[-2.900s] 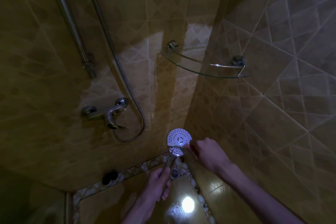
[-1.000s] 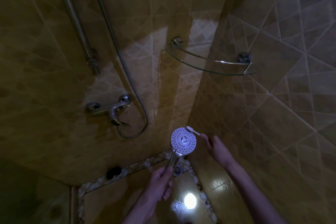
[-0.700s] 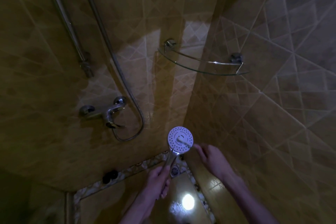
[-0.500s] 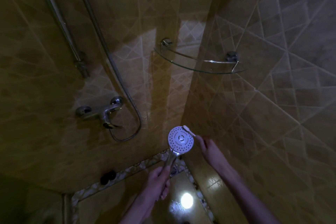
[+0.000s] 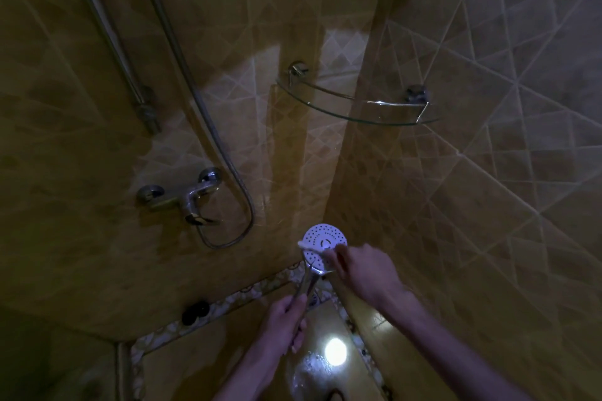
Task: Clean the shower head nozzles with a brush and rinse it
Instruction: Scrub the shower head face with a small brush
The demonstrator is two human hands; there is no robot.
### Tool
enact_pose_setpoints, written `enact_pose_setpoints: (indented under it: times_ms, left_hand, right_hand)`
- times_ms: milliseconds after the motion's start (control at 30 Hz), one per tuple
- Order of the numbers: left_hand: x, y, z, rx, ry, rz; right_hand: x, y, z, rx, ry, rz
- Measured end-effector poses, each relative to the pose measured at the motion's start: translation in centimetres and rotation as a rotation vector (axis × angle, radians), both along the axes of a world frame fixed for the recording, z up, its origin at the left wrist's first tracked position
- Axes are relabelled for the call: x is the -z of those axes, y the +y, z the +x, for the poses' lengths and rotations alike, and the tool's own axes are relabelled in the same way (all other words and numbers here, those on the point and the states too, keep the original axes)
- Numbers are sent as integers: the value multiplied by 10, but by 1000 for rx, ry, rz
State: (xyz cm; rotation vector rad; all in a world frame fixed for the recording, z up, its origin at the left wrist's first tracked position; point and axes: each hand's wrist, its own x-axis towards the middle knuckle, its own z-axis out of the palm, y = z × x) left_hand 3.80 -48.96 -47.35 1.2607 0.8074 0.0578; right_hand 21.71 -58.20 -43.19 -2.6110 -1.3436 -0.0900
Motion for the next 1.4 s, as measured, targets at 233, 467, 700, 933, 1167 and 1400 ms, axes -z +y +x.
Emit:
enact_pose_setpoints:
  times_ms: [233, 467, 700, 933, 1167, 1400]
  left_hand:
    - [1, 3, -2, -21, -11, -17]
    - [0, 4, -8, -53, -6, -43]
    - [-8, 3, -10, -51, -15, -55]
    - [-11, -4, -12, -90, -7, -100]
    - [-16, 1, -3, -102, -21, -146]
    - [-20, 1, 3, -117, -11, -181]
  right_hand:
    - [-18, 6, 22, 95, 400, 247]
    - [10, -1, -1, -18, 20, 17]
    - [21, -4, 15, 197, 418, 228]
    - [16, -35, -7, 51, 305, 150]
    - [22, -31, 5, 129, 537, 314]
    - [33, -39, -16, 77, 282, 141]
